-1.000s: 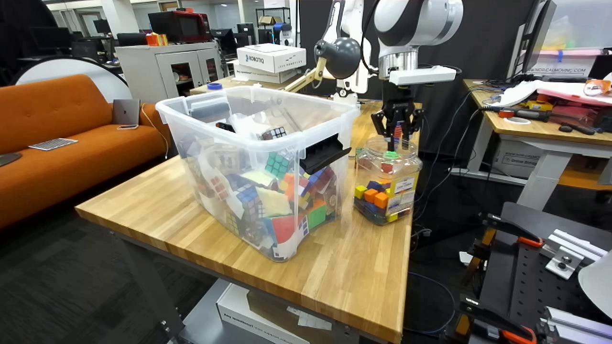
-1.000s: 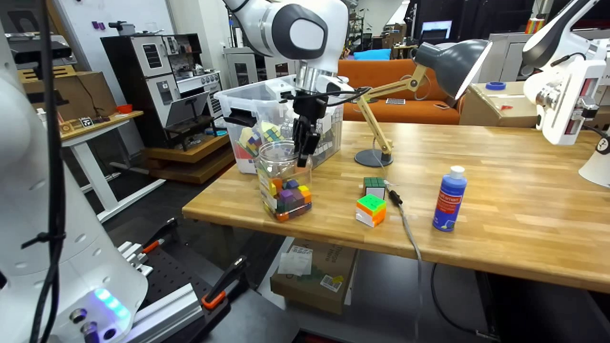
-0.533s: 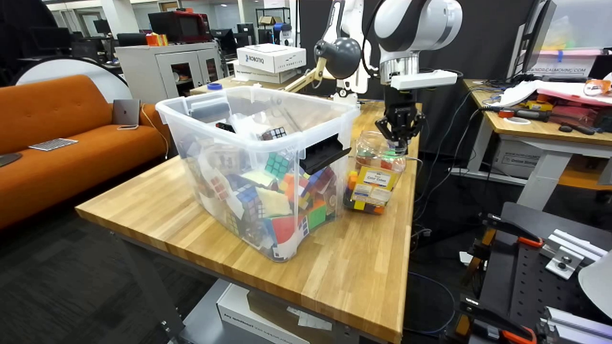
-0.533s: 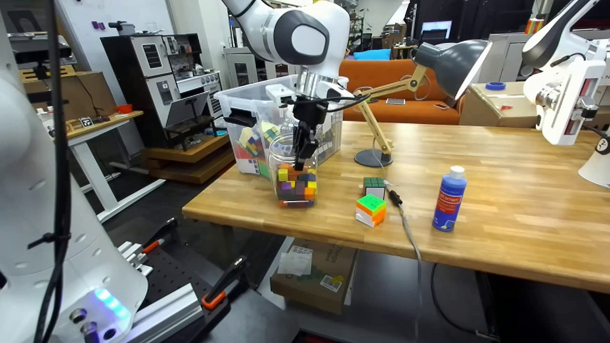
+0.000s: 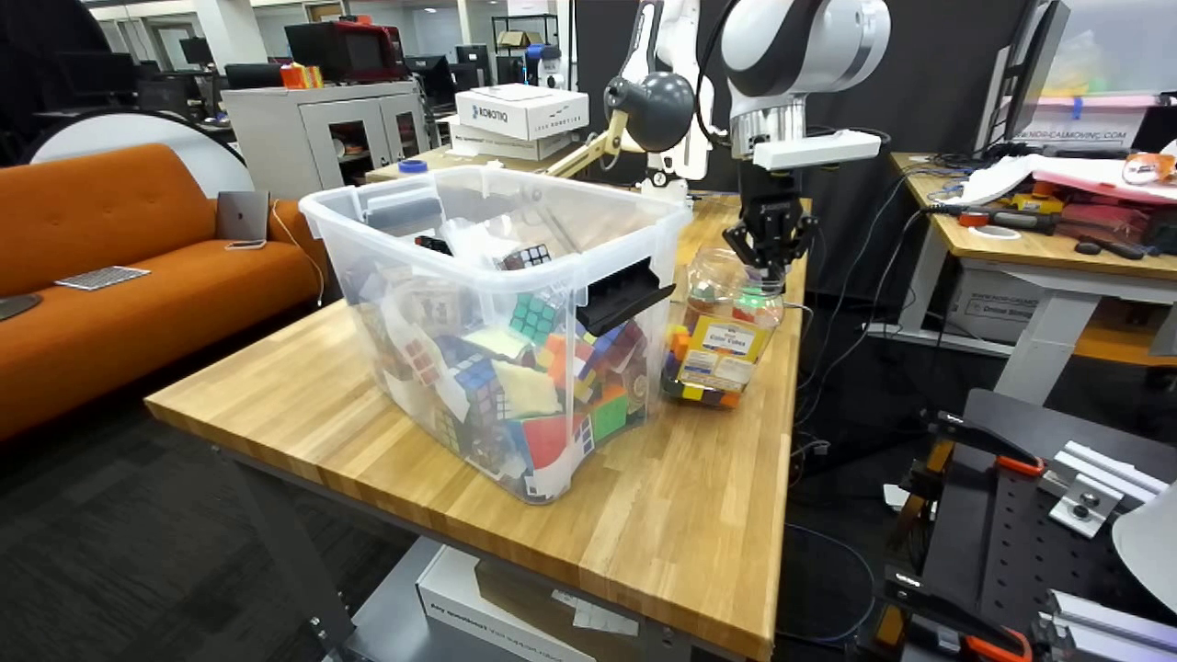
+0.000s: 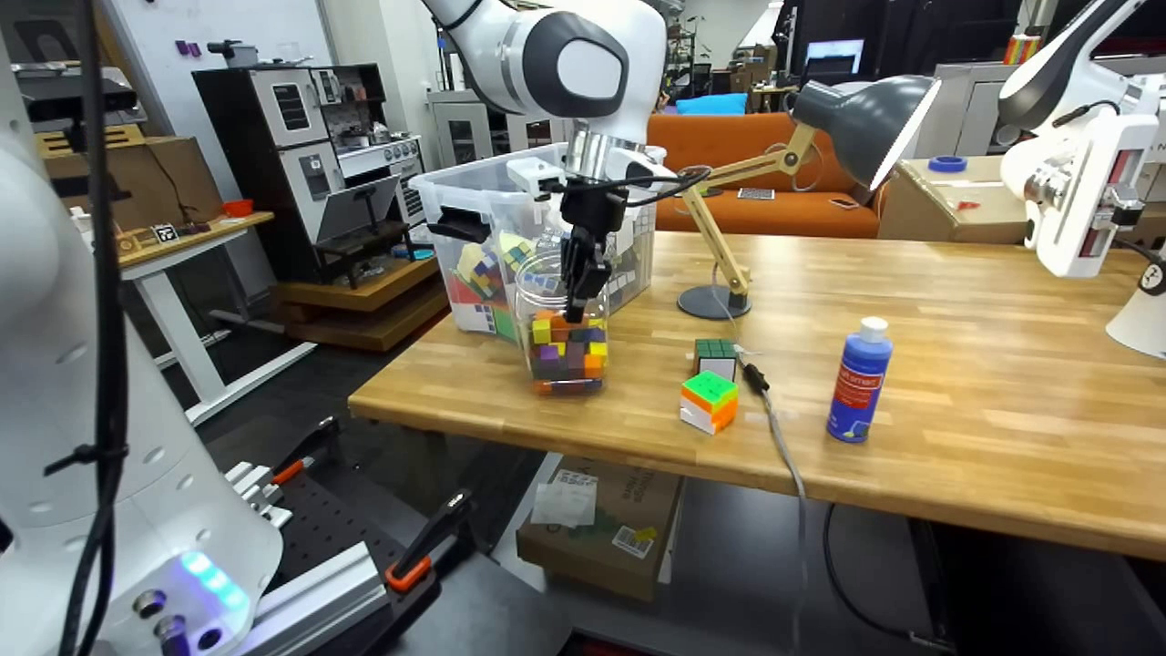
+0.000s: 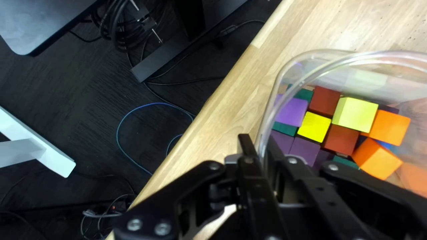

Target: Pick up the jar and put it in the box

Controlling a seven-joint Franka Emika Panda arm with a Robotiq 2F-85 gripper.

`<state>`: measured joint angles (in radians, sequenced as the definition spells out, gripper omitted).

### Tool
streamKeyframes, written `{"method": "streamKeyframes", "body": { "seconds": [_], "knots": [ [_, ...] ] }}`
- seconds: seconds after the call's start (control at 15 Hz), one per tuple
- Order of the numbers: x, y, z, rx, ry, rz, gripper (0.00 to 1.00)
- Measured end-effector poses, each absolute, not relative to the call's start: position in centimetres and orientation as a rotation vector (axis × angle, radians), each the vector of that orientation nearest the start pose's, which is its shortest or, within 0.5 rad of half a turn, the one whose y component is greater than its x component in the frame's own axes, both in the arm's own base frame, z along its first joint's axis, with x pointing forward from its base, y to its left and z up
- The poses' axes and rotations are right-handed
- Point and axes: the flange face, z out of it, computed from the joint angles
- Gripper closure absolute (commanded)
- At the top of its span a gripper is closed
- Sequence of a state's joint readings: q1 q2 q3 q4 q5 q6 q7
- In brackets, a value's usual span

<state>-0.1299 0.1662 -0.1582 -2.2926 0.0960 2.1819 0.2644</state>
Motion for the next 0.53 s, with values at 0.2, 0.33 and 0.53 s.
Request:
{"method": "streamKeyframes", "body": {
  "seconds": [0.2,0.33,0.53],
  "knots": [
    [47.9,-13.7,29.0,-2.968,0.917,0.333,0.97],
    [47.8,-13.7,32.1,-2.997,0.93,0.255,0.97],
    [46.5,-14.0,37.0,-3.026,1.025,0.16,0.97]
  ]
}}
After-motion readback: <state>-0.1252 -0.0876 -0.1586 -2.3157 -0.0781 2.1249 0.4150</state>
